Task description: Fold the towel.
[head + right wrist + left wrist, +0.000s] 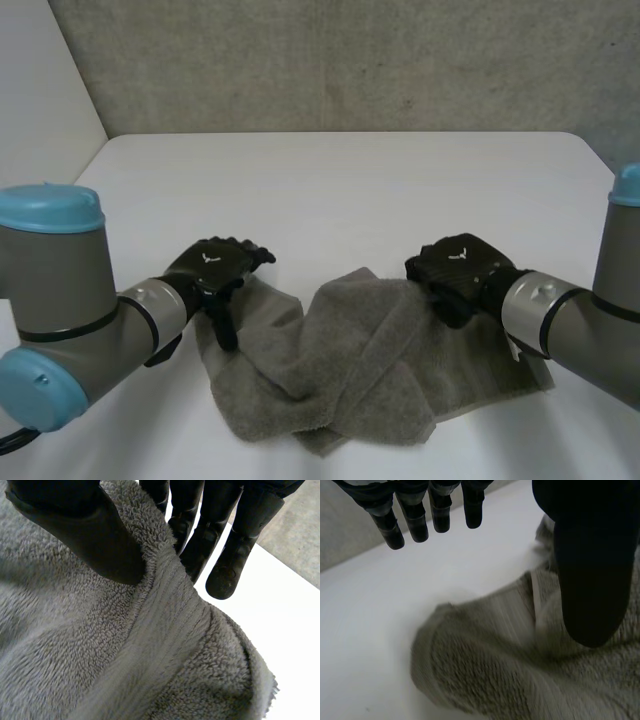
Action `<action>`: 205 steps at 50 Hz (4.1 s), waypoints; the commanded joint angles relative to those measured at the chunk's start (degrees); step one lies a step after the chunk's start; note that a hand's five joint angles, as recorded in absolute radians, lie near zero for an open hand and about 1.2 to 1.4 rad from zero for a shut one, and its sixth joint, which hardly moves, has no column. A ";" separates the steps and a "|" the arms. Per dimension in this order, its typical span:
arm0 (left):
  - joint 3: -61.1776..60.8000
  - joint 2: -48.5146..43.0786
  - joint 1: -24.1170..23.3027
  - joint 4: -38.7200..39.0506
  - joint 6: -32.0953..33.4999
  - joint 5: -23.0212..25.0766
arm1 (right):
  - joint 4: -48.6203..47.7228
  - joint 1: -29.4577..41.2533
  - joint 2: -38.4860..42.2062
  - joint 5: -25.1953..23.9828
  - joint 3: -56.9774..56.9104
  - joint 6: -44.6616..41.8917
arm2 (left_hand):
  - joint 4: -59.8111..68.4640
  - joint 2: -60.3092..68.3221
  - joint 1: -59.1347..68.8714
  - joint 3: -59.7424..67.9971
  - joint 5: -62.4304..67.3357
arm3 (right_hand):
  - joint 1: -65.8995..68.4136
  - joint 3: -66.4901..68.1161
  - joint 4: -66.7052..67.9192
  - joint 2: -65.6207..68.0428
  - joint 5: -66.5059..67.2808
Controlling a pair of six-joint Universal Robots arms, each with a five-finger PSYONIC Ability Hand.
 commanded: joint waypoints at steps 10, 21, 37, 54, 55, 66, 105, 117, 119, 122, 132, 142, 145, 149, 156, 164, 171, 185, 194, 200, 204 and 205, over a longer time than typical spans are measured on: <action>0.88 -3.40 -2.93 -4.88 0.29 4.25 | -1.59 -0.30 -2.29 3.15 4.34 -10.03 | 38.45 38.47 38.47 38.50 37.60 | 3.60 4.94 3.39 4.24 3.52; 20.95 -5.69 -5.13 -2.53 -2.08 -2.30 | -24.80 0.66 -6.22 6.56 -5.49 -8.90 | 69.18 69.20 69.20 69.23 68.33 | 3.60 4.94 3.39 4.24 3.52; 20.13 6.44 -7.50 16.65 -9.29 -16.23 | -49.44 -0.12 -12.49 8.79 6.79 -8.54 | 69.18 69.20 69.20 69.23 68.33 | 3.60 4.94 3.39 4.24 3.52; -13.95 3.71 -7.59 19.37 -6.74 -11.66 | -17.27 -7.32 -5.53 -3.09 23.85 -39.61 | 69.18 69.20 69.20 69.23 68.33 | -20.18 -18.84 -20.39 -19.54 -20.26; -15.27 4.15 -7.42 19.46 -6.66 -11.14 | -17.24 -7.34 -5.54 -3.09 23.86 -39.65 | 69.18 69.20 69.20 69.23 68.33 | -20.23 -18.89 -20.43 -19.59 -20.31; -20.82 11.09 -7.77 19.99 -6.74 -8.93 | -10.21 -12.70 -15.91 -4.06 19.81 -29.02 | 69.18 69.20 69.20 69.23 68.33 | -66.40 -65.06 -66.61 -65.76 -66.48; -30.23 24.02 -7.86 23.42 -6.66 -8.93 | 17.57 10.24 30.93 -1.44 -42.94 0.79 | 69.18 69.20 69.20 69.23 68.33 | -52.44 -51.10 -52.65 -51.80 -52.52; -18.93 20.60 -7.33 28.85 -5.43 -9.02 | 6.14 10.24 21.80 6.67 -48.04 -0.01 | 69.18 69.20 69.20 69.23 68.33 | 3.60 4.94 3.39 4.24 3.52; -14.63 19.02 -7.24 29.47 -3.60 -9.02 | -4.09 9.72 14.54 9.90 -47.34 2.78 | 69.18 69.20 69.20 69.23 68.33 | 3.60 4.94 3.39 4.24 3.52; -4.62 16.39 -7.24 30.09 1.05 -9.28 | -16.21 9.71 6.89 14.20 -43.06 6.91 | 69.18 69.20 69.20 69.23 68.33 | 3.60 4.94 3.39 4.24 3.52; 27.16 7.41 -7.77 35.28 6.79 -12.89 | -37.55 6.91 -7.64 21.17 -26.53 8.08 | 69.18 69.20 69.20 69.23 68.33 | 3.60 4.94 3.39 4.24 3.52; 10.08 6.97 -7.77 33.52 7.05 -13.07 | -22.07 5.23 -7.21 11.50 -10.69 0.16 | 69.18 69.20 69.20 69.23 68.33 | 3.60 4.94 3.39 4.24 3.52; -0.73 6.97 -7.77 34.05 7.41 -12.89 | -19.87 4.18 -6.33 7.55 -3.04 -2.48 | 69.18 69.20 69.20 69.23 68.33 | 3.60 4.94 3.39 4.24 3.52; -9.45 5.92 -7.86 34.66 8.37 -11.75 | -20.31 4.00 -3.18 3.43 7.83 -7.29 | 69.18 69.20 69.20 69.23 68.33 | 3.60 4.94 3.39 4.24 3.52; -20.90 3.01 -7.86 37.12 13.11 -8.50 | -20.49 3.56 -0.53 3.50 15.15 -12.93 | 69.18 69.20 69.20 69.23 68.33 | -27.97 -26.62 -28.17 -27.32 -28.04; -23.72 6.96 -6.89 41.43 13.91 -8.41 | -24.80 -1.45 -5.27 3.94 17.00 -3.88 | 69.18 69.20 69.20 69.23 68.33 | -62.11 -60.77 -62.32 -61.47 -62.19; -24.43 8.28 -6.89 43.10 13.82 -8.49 | -30.42 -6.63 -7.91 2.98 20.34 12.01 | 69.18 69.20 69.20 69.23 68.33 | -61.44 -60.10 -61.65 -60.80 -61.52; -26.54 10.31 -6.89 43.45 13.82 -8.41 | -29.28 -6.02 -9.93 1.57 14.64 4.31 | 69.18 69.20 69.20 69.23 68.33 | -59.42 -58.08 -59.63 -58.78 -59.50; -27.41 10.48 -6.89 44.16 13.82 -8.41 | -22.95 -5.58 -9.76 0.78 15.42 -1.95 | 69.18 69.20 69.20 69.23 68.33 | -60.10 -58.75 -60.30 -59.45 -60.18; -27.59 10.48 -6.89 44.25 13.91 -8.32 | -21.37 -5.84 -9.85 1.13 18.93 -2.04 | 69.18 69.20 69.20 69.23 68.33 | -61.27 -59.93 -61.48 -60.63 -61.35; -27.59 10.40 -6.89 44.42 14.00 -8.32 | -21.02 -5.49 -10.11 1.57 21.74 0.06 | 69.18 69.20 69.20 69.23 68.33 | -61.44 -60.10 -61.65 -60.80 -61.52; -27.59 10.40 -6.89 44.42 14.00 -8.32 | -21.02 -5.49 -10.11 1.57 21.75 0.07 | 69.18 69.20 69.20 69.23 68.33 | -61.44 -60.10 -61.65 -60.80 -61.52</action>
